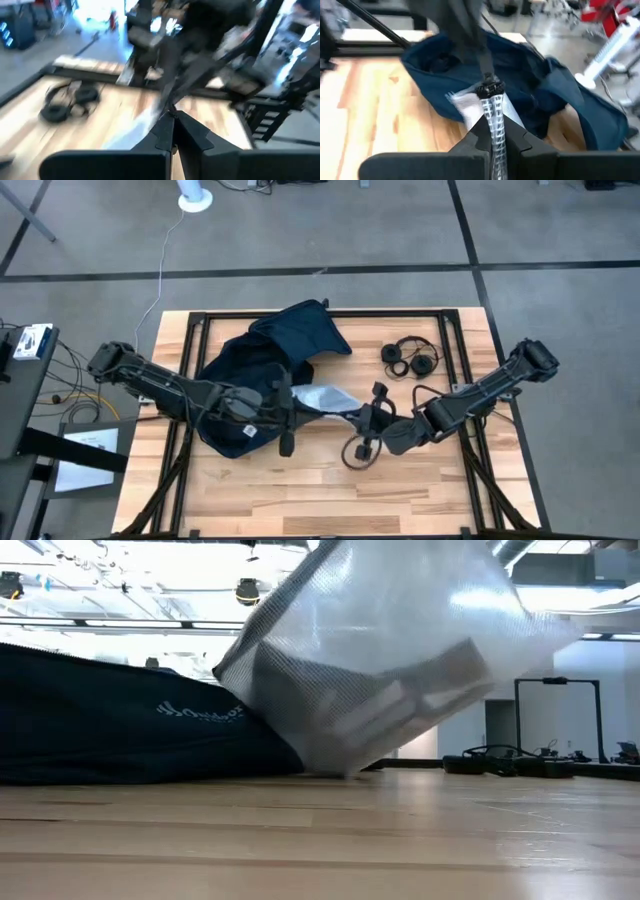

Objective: Unpack backpack
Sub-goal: Open the white zip bag

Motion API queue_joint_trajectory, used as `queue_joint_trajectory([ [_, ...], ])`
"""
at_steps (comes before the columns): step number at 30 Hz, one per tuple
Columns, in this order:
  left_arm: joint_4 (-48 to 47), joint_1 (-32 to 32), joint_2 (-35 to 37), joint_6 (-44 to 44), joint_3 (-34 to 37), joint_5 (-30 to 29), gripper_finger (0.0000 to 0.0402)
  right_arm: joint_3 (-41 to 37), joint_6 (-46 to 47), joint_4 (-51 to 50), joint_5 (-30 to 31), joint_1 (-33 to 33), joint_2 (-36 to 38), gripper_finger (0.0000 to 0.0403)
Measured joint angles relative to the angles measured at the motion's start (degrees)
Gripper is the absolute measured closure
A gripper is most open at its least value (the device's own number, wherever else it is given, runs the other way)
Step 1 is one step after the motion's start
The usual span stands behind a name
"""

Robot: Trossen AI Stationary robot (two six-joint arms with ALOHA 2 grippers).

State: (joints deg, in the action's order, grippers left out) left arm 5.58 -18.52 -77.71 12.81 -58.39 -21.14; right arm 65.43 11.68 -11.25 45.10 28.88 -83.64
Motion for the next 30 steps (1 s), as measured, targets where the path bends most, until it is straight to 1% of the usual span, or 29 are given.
queue_joint_trajectory([
  [2, -1.4, 0.0, -0.2, 1.2, 0.0, -0.1, 0.0401, 0.0, -1.6, 1.2, 0.2, 0.6, 0.5, 0.0403],
  [7, -2.4, 0.0, -0.2, 2.5, 0.0, -0.2, 0.0401, 0.0, -2.1, 1.4, 0.2, 0.7, 1.7, 0.0403],
  [10, -5.9, 0.0, -0.2, 3.6, 0.0, -0.3, 0.0401, 0.0, -3.4, 2.8, 0.2, 0.8, 2.6, 0.0403],
  [15, -13.7, 0.0, -0.2, 7.9, 0.0, -0.4, 0.0401, 0.0, -4.6, 4.2, 0.2, 1.9, 5.1, 0.0403],
  [20, -15.2, -0.1, -0.2, 8.5, 0.0, -0.4, 0.0401, 0.0, -5.6, 4.2, 0.2, 2.6, 7.6, 0.0403],
  [25, -18.6, -0.2, -0.2, 8.6, 0.1, -0.5, 0.0401, 0.0, -6.1, 2.6, 0.1, 4.2, 11.1, 0.0403],
  [30, -22.9, -0.2, -0.2, 8.0, 0.1, -0.6, 0.0401, 0.0, -4.1, -2.4, 0.1, 6.3, 14.5, 0.0403],
])
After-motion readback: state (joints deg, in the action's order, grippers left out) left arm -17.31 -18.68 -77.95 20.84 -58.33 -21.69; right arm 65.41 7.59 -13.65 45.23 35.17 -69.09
